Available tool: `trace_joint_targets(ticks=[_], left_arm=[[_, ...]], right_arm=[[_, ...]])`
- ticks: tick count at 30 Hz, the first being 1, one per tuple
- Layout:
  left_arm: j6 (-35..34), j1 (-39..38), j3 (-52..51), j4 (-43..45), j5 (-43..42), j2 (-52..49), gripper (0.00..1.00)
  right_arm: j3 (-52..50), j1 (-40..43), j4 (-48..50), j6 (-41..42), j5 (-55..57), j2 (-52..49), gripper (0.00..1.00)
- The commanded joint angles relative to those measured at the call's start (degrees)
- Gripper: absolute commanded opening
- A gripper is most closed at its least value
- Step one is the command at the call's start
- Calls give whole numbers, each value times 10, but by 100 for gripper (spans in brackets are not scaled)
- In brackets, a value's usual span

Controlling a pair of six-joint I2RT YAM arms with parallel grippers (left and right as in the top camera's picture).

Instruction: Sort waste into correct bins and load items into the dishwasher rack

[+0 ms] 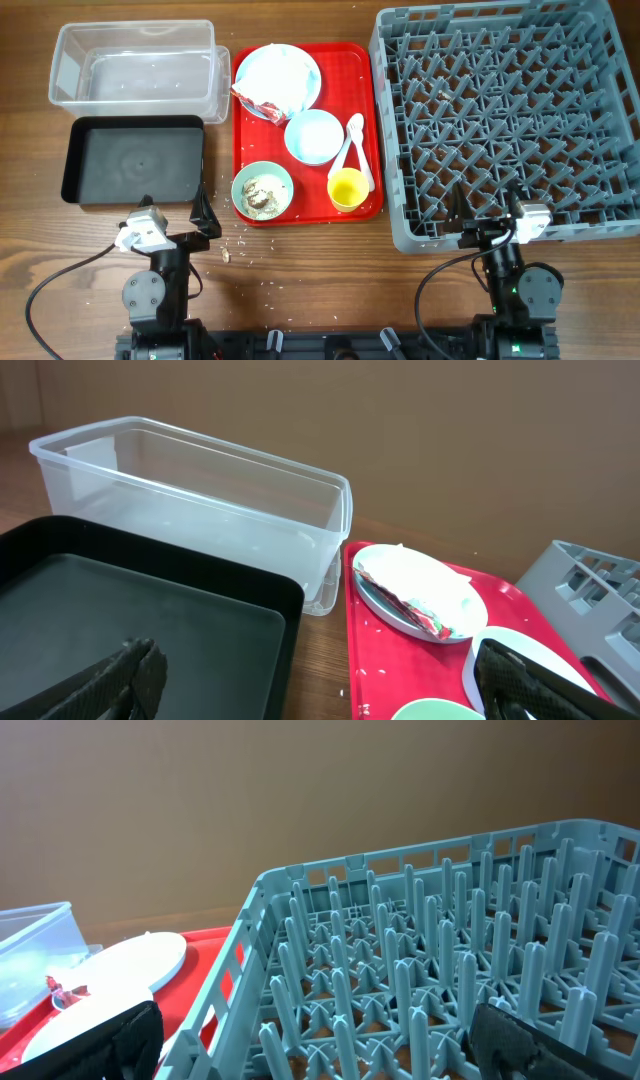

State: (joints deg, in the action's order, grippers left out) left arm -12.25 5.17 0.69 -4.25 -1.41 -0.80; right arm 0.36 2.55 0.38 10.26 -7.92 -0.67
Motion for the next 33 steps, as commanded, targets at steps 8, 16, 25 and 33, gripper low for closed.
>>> trace_joint_targets(ticks=[8, 16, 25, 33], left_arm=[[12, -5, -3, -1, -5, 4, 100], [12, -5, -3, -1, -5, 4, 100], [11, -5, -3, 0, -8, 4, 100], [11, -5, -3, 58, -133, 4, 100]], right_arm=[[-1, -3, 2, 4, -7, 4, 100], [-1, -3, 2, 4, -7, 4, 100], [-1, -3, 2, 4, -7, 4, 100], [-1, -3, 9, 102, -12, -1, 100]])
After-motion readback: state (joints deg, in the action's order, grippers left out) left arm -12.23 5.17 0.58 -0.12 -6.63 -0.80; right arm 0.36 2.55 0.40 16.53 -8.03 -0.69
